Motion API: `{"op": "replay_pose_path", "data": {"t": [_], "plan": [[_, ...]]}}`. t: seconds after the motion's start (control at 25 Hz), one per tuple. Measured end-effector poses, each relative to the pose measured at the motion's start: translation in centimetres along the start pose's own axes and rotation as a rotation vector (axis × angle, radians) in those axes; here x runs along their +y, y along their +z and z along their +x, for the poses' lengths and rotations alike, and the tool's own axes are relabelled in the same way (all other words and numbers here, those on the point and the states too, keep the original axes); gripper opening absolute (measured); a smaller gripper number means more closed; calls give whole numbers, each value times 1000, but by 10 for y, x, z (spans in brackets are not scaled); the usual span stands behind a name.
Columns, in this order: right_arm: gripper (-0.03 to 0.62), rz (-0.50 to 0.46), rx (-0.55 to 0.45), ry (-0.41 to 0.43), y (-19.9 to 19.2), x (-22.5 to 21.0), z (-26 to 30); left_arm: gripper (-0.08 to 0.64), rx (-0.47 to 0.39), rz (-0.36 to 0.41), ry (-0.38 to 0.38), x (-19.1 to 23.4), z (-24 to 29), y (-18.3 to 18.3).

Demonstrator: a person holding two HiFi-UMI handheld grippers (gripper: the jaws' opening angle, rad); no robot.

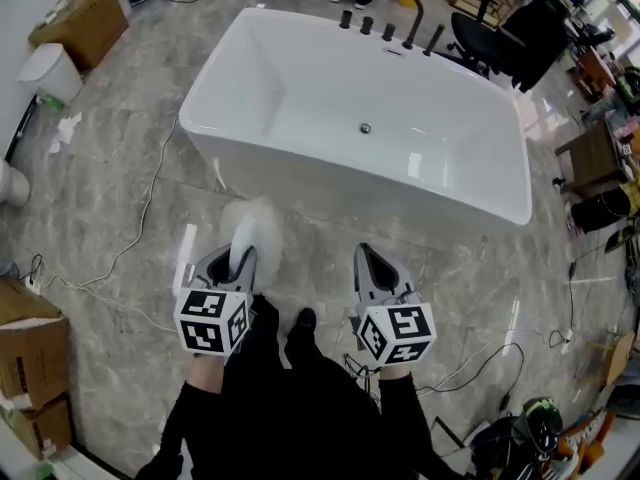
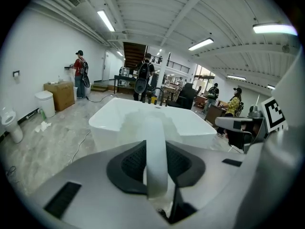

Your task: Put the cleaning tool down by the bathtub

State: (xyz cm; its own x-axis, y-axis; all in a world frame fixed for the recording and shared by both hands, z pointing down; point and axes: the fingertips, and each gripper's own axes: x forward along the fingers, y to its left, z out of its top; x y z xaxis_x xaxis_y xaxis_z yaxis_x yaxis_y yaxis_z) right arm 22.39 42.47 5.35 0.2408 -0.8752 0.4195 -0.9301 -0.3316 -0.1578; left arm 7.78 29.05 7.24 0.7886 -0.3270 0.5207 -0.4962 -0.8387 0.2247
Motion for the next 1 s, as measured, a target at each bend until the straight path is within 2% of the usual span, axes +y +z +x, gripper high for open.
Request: {"op": "replay_pose_path", "data": {"t": [0.32,0.64,1.0], "plan": [[0,-33,54,114,10,59,68,95,-13,-83,121,88,-17,2],[0,-81,99,180,22,122,141,95,-23,-158,208,182,-32,1],[0,-148,139,277,29,180,196,95,-61,-242,315,262,-50,2]]}}
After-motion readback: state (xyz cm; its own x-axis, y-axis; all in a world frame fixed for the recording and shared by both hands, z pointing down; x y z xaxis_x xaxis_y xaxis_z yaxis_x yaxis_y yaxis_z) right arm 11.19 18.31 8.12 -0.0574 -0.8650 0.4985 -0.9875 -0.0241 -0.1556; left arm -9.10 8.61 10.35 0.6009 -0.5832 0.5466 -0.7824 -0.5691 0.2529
